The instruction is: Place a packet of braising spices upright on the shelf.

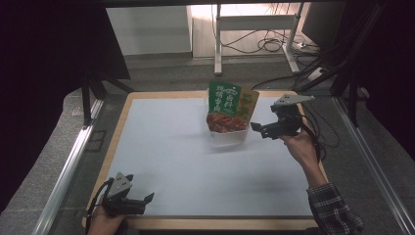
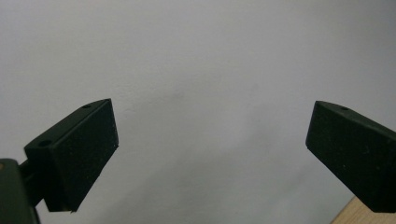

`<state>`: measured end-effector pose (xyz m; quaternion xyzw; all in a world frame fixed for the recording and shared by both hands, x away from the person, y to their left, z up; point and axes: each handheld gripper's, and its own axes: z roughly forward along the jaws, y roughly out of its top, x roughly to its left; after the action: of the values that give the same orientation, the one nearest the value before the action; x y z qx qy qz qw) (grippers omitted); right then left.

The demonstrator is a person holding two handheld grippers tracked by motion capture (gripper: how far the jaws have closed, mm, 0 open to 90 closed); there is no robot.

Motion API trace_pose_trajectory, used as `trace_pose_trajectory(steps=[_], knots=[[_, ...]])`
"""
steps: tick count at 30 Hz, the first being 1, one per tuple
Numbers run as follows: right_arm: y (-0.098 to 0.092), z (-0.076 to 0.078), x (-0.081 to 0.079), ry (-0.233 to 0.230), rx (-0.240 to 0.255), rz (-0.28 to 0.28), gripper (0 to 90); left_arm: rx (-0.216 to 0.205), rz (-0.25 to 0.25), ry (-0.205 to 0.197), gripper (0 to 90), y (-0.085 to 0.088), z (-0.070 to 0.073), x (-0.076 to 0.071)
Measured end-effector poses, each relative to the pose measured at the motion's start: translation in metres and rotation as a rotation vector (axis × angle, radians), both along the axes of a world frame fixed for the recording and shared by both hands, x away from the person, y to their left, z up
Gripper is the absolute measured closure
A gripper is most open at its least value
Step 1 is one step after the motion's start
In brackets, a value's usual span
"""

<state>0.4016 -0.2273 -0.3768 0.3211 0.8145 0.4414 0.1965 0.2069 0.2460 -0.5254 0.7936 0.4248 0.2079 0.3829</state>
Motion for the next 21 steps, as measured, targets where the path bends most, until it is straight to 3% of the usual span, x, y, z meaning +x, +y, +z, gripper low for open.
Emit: trace_pose_trajectory(steps=[21], knots=[[-0.009, -0.012, -0.037, 0.013, 0.018, 0.029, 0.0, -0.025, 0.012, 0.006, 2.0, 0.003, 0.0, 0.001]])
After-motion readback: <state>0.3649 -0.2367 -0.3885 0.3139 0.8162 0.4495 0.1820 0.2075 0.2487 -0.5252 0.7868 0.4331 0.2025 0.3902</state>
